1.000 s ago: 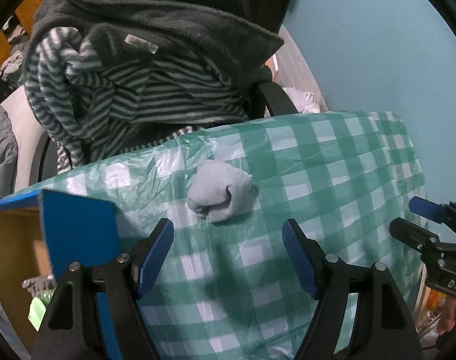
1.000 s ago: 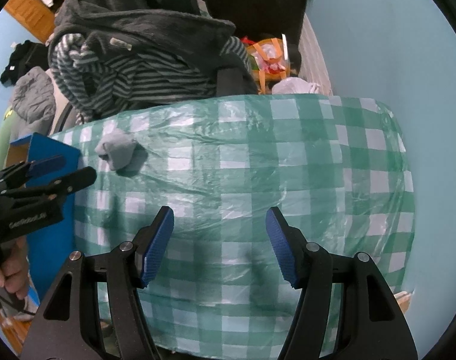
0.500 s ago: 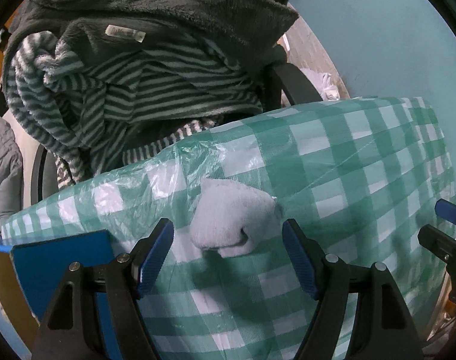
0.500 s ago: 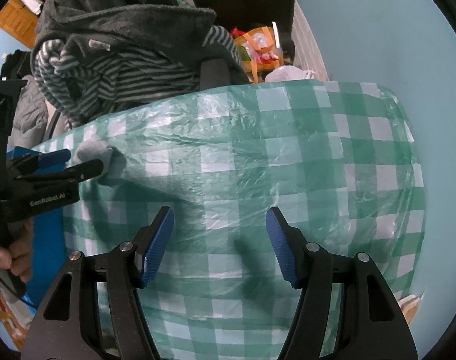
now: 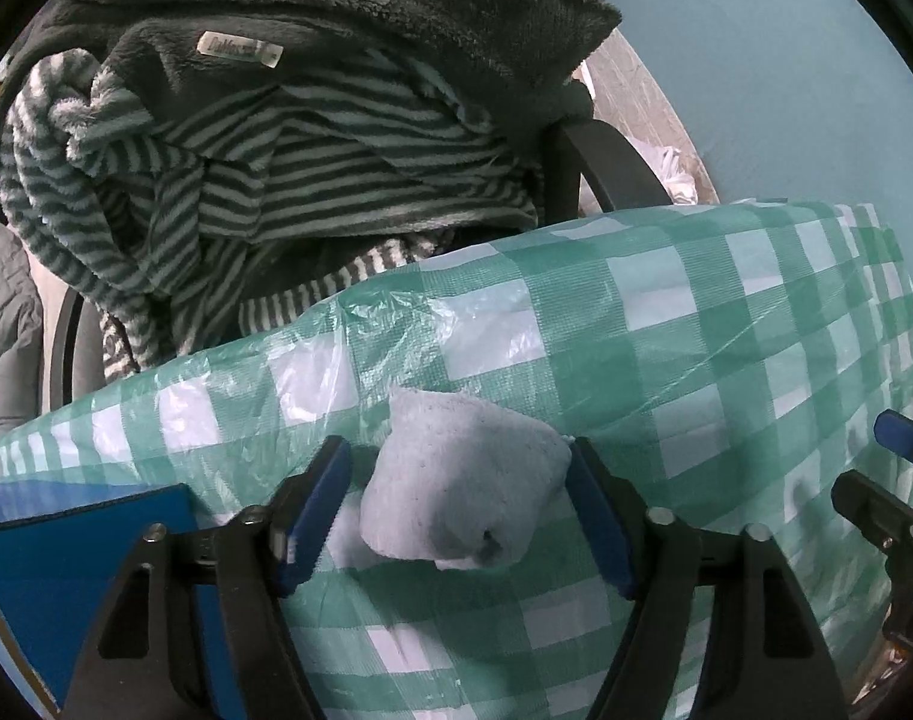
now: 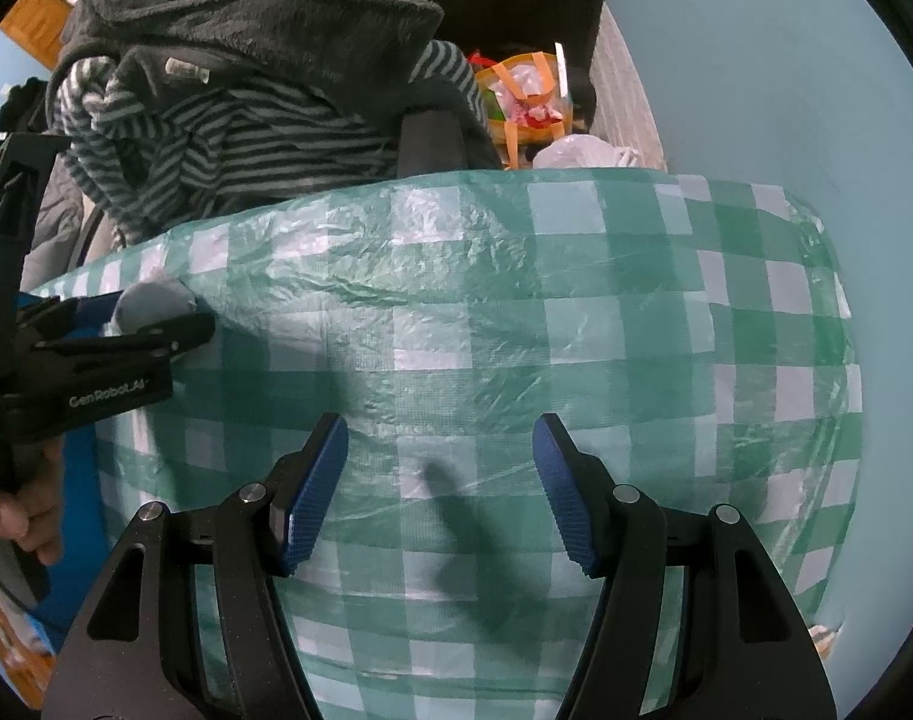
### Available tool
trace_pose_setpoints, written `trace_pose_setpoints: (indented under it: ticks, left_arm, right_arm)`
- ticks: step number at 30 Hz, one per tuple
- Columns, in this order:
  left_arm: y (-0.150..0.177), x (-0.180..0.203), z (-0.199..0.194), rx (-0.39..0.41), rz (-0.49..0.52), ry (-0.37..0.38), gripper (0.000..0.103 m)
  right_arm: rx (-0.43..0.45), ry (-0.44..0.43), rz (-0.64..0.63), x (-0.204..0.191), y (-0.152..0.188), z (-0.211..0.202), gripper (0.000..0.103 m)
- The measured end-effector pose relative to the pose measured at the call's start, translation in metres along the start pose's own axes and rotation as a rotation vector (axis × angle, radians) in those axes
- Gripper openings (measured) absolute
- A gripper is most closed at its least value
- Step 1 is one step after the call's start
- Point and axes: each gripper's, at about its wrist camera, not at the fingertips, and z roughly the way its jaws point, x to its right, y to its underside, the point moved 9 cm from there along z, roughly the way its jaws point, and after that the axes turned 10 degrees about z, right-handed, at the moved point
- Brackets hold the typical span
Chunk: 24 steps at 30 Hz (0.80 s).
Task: Organize soft objects
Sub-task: 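Lower the left tool onto the grey sock and close it, then lift the grey sock with the left tool and carry it over the box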
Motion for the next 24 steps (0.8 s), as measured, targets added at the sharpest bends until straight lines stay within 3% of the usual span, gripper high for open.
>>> trace_pose_setpoints:
  ticks: [7,9,15,19,24]
  left_arm:
    - [-0.001,-0.007,-0.001,0.032,0.001,-0.012,0.034]
    - [0.000,-0.011,-0.004,0.046,0.013,-0.042,0.030]
    - [0.010,-0.010,-0.019,0.078,0.049,-0.058,0.026]
    - [0.019,-0.003,-0.035,0.106,0.051,-0.037,0.026]
    - [0.030,0.006,-0.059,0.149,0.044,-0.013,0.026]
  right_arm:
    - [0.001,0.001,-0.013,-0.004,0.004,0.000,0.063]
    - [0.003,-0.002,-0.022,-0.006,0.005,-0.001,0.063]
    - [0.015,-0.011,-0.050,-0.014,0.010,-0.007,0.063]
    - [0.021,-0.019,-0.071,-0.020,0.015,-0.015,0.051]
    - [0.031,-0.026,-0.097,-0.027,0.023,-0.027,0.044]
